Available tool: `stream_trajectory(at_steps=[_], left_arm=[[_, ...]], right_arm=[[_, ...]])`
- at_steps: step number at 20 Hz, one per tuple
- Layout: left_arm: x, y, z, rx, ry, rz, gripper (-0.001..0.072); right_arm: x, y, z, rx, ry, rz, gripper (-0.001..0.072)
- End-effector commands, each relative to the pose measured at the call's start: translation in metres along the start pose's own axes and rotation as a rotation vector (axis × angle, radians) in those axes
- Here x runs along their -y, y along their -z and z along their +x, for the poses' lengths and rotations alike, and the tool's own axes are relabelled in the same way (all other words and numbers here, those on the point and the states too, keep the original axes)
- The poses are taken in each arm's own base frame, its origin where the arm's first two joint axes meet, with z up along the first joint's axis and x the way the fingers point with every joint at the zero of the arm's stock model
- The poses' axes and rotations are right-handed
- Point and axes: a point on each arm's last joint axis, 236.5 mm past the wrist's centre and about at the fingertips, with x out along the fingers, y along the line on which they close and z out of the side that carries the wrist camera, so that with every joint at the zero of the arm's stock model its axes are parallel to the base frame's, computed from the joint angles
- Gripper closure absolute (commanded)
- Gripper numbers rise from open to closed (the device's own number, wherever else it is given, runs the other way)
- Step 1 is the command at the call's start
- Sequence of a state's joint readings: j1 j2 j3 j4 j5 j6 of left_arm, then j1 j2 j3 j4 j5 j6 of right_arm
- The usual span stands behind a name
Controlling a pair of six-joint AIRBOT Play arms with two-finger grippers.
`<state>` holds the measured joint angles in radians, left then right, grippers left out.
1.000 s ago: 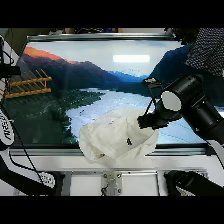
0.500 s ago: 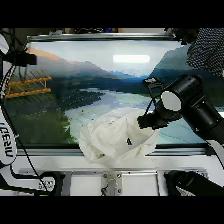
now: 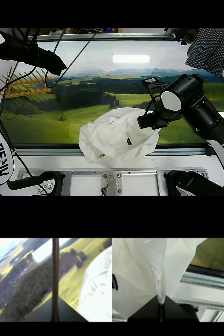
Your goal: Fold the clothes and pants, and hang the long-sleeved shirts on hangers.
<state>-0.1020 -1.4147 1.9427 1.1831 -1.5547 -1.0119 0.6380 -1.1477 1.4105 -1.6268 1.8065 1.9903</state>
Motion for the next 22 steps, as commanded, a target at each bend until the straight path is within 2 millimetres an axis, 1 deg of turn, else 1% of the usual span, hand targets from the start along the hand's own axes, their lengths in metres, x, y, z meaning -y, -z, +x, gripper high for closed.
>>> stream_trajectory(at_steps=[1, 3, 5, 7, 8, 9, 11, 13, 17, 20, 22], left_arm=[[0.036, 0.017, -0.009, -0.056, 0.131, 0.27, 0.0702], [0.051, 0.045, -0.01, -0.147, 0.23, 0.407, 0.0702], [0.06, 0.059, -0.005, -0.165, 0.294, 0.471, 0.0702], [0.076, 0.07, -0.003, -0.116, 0.383, 0.535, 0.0703], [0.079, 0.075, -0.002, -0.093, 0.4, 0.549, 0.0703], [0.079, 0.083, 0.0, -0.084, 0.394, 0.557, 0.0703], [0.08, 0.102, 0.002, -0.078, 0.395, 0.583, 0.0703], [0.084, 0.128, 0.004, -0.092, 0.418, 0.572, 0.0703], [0.092, 0.178, 0.009, -0.129, 0.469, 0.493, 0.0703], [0.095, 0.204, 0.009, -0.13, 0.478, 0.471, 0.0703], [0.1, 0.22, 0.01, -0.133, 0.487, 0.443, 0.0703]], right_arm=[[0.0, 0.0, 0.0, -0.001, 0.0, -0.001, 0.0695], [0.0, 0.0, 0.0, -0.001, 0.0, -0.001, 0.0695], [0.0, 0.0, 0.0, -0.001, 0.0, -0.001, 0.0695], [0.0, 0.0, 0.0, -0.001, 0.0, -0.001, 0.0695], [0.0, 0.0, 0.0, -0.001, 0.0, -0.001, 0.0695], [0.0, 0.0, 0.0, -0.001, 0.0, -0.001, 0.0695], [0.0, 0.0, 0.0, -0.001, 0.0, -0.001, 0.0695], [0.0, 0.0, 0.0, -0.001, 0.0, -0.001, 0.0695], [-0.001, -0.001, 0.002, -0.005, 0.002, -0.001, 0.0695], [-0.016, 0.006, 0.002, -0.036, -0.06, -0.018, 0.0695], [-0.017, 0.007, 0.002, -0.037, -0.068, -0.026, 0.0695]])
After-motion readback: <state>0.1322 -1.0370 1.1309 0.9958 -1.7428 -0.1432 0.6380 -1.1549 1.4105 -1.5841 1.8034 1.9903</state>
